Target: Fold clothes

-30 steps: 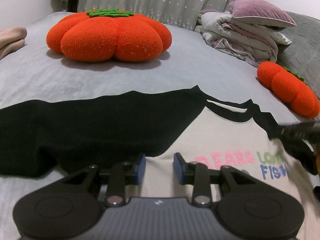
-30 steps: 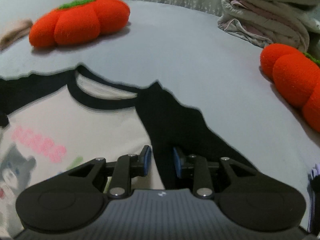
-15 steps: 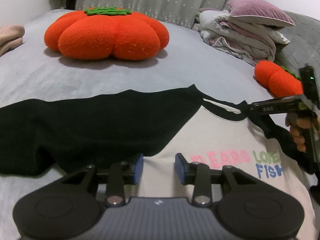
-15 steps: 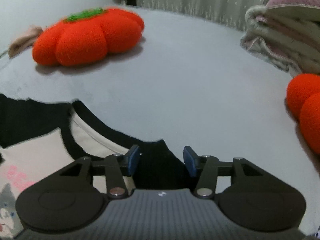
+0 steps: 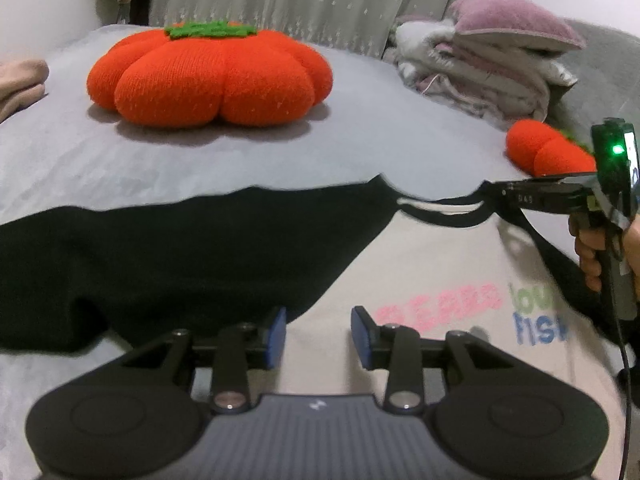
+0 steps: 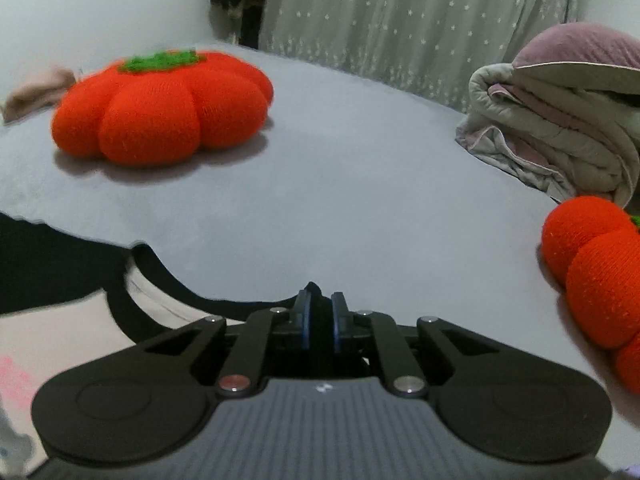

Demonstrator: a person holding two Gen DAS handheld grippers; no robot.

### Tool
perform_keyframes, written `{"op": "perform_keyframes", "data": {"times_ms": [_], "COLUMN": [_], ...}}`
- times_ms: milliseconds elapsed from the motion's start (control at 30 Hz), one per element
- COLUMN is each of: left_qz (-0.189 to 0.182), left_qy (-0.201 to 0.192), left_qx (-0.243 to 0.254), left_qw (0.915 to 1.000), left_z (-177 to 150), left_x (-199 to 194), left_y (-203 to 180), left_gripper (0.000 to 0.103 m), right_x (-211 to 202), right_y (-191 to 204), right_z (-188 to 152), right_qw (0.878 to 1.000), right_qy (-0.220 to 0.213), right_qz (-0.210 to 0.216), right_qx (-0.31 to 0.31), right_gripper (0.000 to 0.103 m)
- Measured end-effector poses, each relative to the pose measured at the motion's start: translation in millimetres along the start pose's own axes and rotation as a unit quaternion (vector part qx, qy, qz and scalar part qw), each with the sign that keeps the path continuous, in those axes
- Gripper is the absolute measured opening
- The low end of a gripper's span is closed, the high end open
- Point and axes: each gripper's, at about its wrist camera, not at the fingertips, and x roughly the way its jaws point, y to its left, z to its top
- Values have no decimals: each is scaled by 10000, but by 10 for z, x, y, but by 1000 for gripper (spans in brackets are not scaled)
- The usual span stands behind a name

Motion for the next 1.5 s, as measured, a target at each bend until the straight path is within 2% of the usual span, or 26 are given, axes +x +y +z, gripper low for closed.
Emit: {"op": "perform_keyframes", "data": {"times_ms": [100, 267, 333, 400, 500, 667, 833, 1000, 1100, 1167, 1400, 1500], "left_qz": [6, 18, 9, -21, -57, -82, -211, -104, -15, 53, 176, 221], "left_qy": [18, 5, 13, 29, 47, 110, 149, 262, 242, 256, 250, 236], "left_qx": [12, 56, 22, -37, -109, -172, 79, 387, 416, 365, 418, 369], "left_qw": [10000, 10000, 10000, 10000, 9999, 9998, 9996, 9989, 9988, 9990, 9987, 9988], "left_z": [-2, -7, 1, 16, 33, 36, -52, -185, -186, -180, -193, -199], "left_x": [24, 18, 8, -8, -38, -108, -163, -101, -87, -70, -56, -78], "left_y": [33, 37, 43, 53, 60, -2, -213, -378, -366, -336, -329, -341], "left_gripper": [37, 37, 37, 37, 38, 42, 46, 46, 46, 46, 46, 46], "right_x": [226, 273, 214, 33, -320, -889, -1454, -1764, -1805, -1869, -2123, -2227], "right_y": [58, 121, 132, 65, -95, -480, -882, -1008, -980, -985, -848, -633], "right_z": [-115, -133, -97, -110, -184, -650, -1264, -1727, -1726, -1698, -1826, -1836], "right_qw": [9993, 9985, 9980, 9985, 9977, 9911, 9704, 9550, 9595, 9619, 9650, 9719], "right_qy": [306, 256, 270, 150, -72, 297, 747, 982, 1194, 1179, 1111, 1078], "right_qz": [-184, -477, -567, -504, -325, -383, -577, -906, -910, -809, -508, -665], "right_qx": [-51, -17, -62, 140, 585, 1244, 2223, 2647, 2383, 2329, 2319, 1983], "right_gripper": [10, 11, 18, 42, 42, 42, 42, 42, 46, 51, 52, 55]}}
